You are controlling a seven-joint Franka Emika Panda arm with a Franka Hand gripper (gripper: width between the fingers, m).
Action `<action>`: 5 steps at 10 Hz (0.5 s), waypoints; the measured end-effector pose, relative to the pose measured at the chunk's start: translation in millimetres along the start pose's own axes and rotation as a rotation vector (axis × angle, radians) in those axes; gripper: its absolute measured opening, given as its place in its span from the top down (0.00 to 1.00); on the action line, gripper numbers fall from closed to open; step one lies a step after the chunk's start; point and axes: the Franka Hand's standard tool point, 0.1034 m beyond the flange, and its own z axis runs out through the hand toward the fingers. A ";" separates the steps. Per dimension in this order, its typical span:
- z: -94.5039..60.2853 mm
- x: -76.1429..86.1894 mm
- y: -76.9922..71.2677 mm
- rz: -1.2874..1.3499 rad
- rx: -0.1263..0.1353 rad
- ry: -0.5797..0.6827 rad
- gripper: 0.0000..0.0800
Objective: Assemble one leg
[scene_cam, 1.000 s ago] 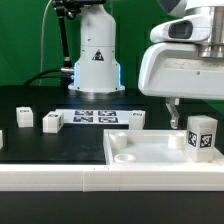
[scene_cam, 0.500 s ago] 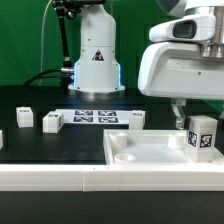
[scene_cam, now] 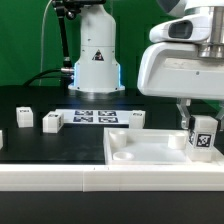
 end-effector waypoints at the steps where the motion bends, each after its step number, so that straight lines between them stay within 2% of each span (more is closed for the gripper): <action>1: 0.0 0.1 0.7 0.129 0.000 0.007 0.64; 3: -0.2 -0.4 1.0 0.329 -0.005 0.007 0.64; 5: 0.3 0.0 2.2 0.538 0.002 0.007 0.64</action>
Offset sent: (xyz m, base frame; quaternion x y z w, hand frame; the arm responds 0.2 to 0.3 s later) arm -0.0016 0.0001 -0.0023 -0.0096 0.0069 0.1846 0.9828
